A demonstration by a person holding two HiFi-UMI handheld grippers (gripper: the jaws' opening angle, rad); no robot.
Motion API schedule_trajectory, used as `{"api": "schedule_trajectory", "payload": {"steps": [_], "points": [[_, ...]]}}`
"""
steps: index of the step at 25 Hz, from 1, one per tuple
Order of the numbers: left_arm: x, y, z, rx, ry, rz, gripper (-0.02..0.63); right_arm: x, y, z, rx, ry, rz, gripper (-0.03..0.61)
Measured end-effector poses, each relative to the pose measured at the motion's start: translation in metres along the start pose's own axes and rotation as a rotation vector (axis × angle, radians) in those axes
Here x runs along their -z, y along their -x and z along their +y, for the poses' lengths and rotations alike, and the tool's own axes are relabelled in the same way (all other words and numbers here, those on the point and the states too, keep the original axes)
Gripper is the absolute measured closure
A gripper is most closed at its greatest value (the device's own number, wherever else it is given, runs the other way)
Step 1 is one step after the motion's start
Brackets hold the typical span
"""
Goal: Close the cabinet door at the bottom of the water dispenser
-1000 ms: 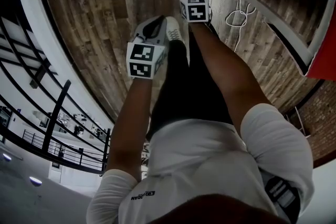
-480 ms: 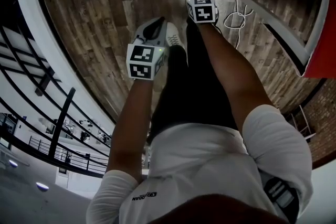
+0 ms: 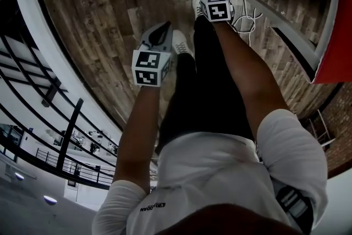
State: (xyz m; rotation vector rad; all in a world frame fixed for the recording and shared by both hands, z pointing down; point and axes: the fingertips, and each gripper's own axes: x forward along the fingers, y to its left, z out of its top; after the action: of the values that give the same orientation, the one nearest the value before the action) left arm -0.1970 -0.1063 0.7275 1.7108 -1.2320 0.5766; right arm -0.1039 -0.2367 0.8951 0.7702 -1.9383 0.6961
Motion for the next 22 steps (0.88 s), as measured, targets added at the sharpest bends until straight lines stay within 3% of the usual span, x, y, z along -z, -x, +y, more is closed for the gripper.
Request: {"api": "schedule_trajectory", "payload": {"steps": [22], "points": [[-0.014, -0.024, -0.005, 0.003, -0.009, 0.022, 0.621, -0.055, -0.012, -0.061, 0.030, 0.083, -0.057, 0.460]]}}
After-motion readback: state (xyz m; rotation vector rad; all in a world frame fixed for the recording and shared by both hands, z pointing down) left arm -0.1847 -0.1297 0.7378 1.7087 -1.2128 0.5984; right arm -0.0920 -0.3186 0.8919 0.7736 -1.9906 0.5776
